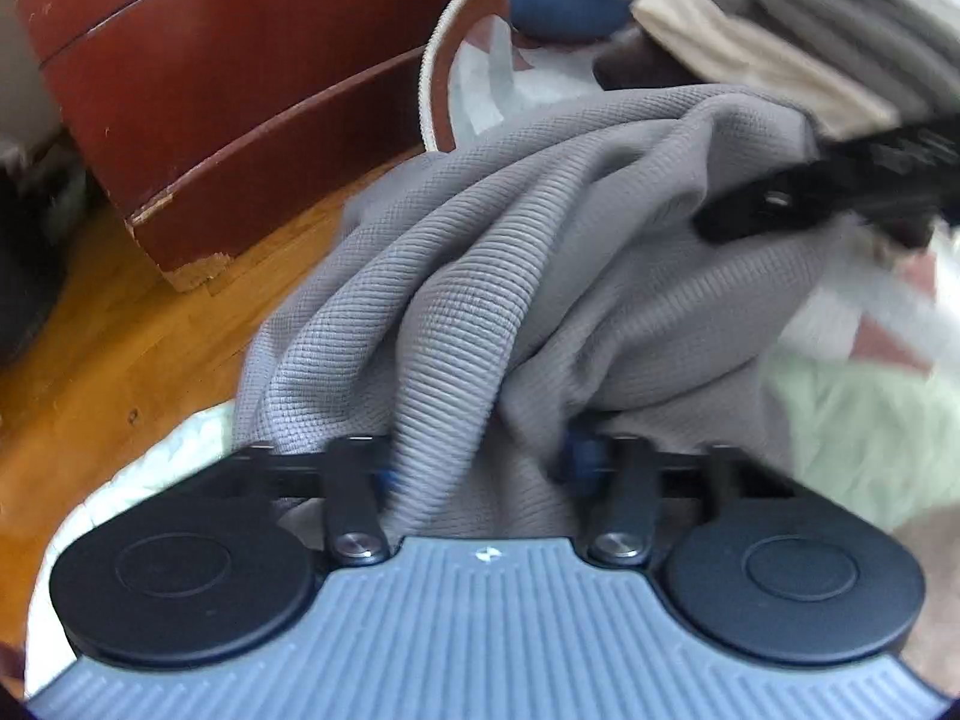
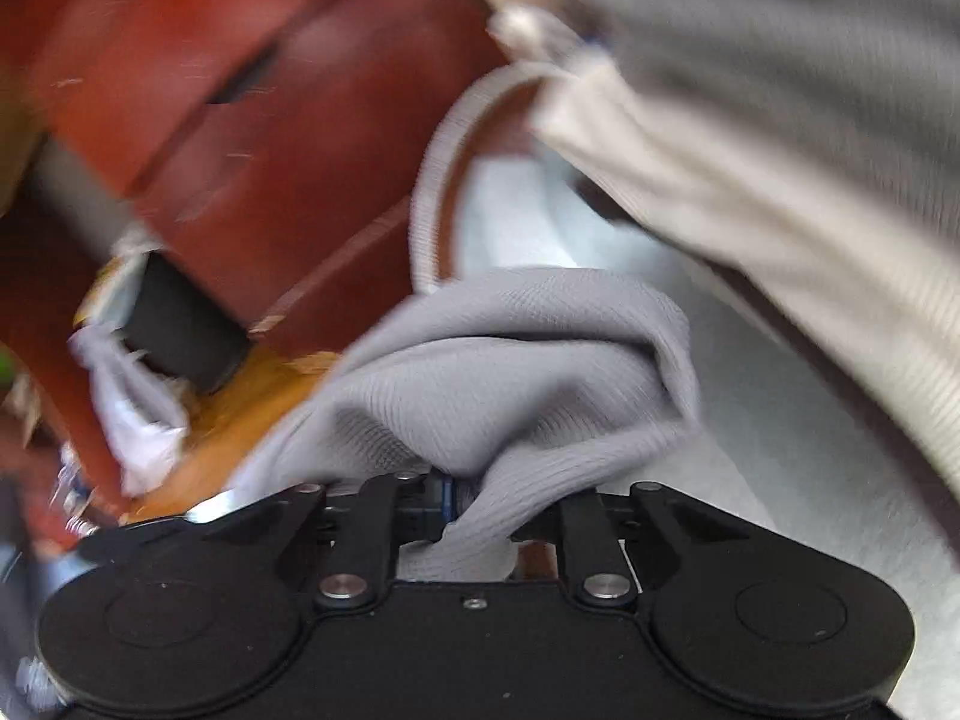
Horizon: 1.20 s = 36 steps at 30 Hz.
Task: Fold clothes
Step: 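Grasp the grey T-shirt with both grippers and lift it, then carry the lifted grey T-shirt with both grippers onto the open rug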
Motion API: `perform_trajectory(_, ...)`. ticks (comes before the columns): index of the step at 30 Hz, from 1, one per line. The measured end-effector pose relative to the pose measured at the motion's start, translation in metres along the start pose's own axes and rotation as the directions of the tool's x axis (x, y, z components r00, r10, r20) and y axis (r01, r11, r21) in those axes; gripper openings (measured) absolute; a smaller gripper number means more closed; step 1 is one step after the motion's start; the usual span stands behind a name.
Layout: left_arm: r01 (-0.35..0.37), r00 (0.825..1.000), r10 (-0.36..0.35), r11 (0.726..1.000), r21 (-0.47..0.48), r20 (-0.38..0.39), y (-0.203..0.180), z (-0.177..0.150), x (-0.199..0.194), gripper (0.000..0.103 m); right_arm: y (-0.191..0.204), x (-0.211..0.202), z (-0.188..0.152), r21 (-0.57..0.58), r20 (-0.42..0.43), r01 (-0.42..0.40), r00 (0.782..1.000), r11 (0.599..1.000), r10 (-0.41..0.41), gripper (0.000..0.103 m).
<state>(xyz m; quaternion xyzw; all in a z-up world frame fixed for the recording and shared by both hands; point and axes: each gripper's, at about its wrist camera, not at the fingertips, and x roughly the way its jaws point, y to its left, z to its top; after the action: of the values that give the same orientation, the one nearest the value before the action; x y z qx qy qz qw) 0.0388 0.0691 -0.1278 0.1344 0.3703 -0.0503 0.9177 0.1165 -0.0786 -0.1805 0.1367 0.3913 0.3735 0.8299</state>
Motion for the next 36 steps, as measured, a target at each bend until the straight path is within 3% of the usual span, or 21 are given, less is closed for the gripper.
perform_trajectory(1,0.014,1.000,-0.013,1.000,-0.006,0.024,-0.001,0.004,-0.008,0.019,0.010,-0.015,0.000,-0.023,0.028,-0.007,1.000,1.000,0.008,0.014)
perform_trajectory(6,0.083,0.986,-0.078,0.996,-0.029,0.146,-0.007,0.022,-0.049,0.017,0.057,-0.089,-0.011,-0.135,0.164,-0.011,0.986,0.991,0.033,0.013)
perform_trajectory(10,0.143,0.961,-0.129,0.989,-0.038,0.243,-0.012,0.036,-0.082,0.013,0.065,-0.154,-0.004,-0.157,0.246,0.022,0.969,0.987,0.017,0.012)
perform_trajectory(14,0.275,0.896,-0.280,0.959,0.065,0.344,-0.034,0.051,-0.124,0.012,0.063,-0.213,-0.013,-0.110,0.328,0.116,0.942,0.987,-0.075,0.012)
perform_trajectory(17,0.358,0.863,-0.357,0.932,0.065,0.357,-0.057,0.061,-0.143,0.012,0.051,-0.257,-0.019,-0.004,0.375,0.167,0.914,0.986,-0.154,0.012)
perform_trajectory(22,0.444,0.815,-0.458,0.887,0.126,0.356,-0.114,0.080,-0.161,0.012,0.045,-0.313,-0.037,0.040,0.426,0.301,0.857,0.953,-0.289,0.012)
perform_trajectory(27,0.539,0.736,-0.568,0.821,0.189,0.369,-0.165,0.104,-0.184,0.012,0.033,-0.381,-0.065,0.120,0.504,0.347,0.786,0.930,-0.358,0.012)
perform_trajectory(30,0.590,0.682,-0.629,0.775,0.227,0.373,-0.195,0.118,-0.198,0.012,0.027,-0.422,-0.074,0.158,0.551,0.382,0.731,0.911,-0.402,0.012)
perform_trajectory(32,0.623,0.644,-0.667,0.741,0.250,0.374,-0.215,0.127,-0.207,0.012,0.022,-0.447,-0.075,0.181,0.565,0.395,0.708,0.901,-0.424,0.012)
perform_trajectory(34,0.661,0.615,-0.697,0.711,0.239,0.369,-0.231,0.136,-0.210,0.012,0.013,-0.470,-0.073,0.209,0.573,0.402,0.688,0.891,-0.445,0.012)
perform_trajectory(36,0.673,0.601,-0.703,0.702,0.234,0.380,-0.245,0.144,-0.205,0.012,-0.009,-0.485,-0.067,0.276,0.568,0.423,0.652,0.863,-0.501,0.013)
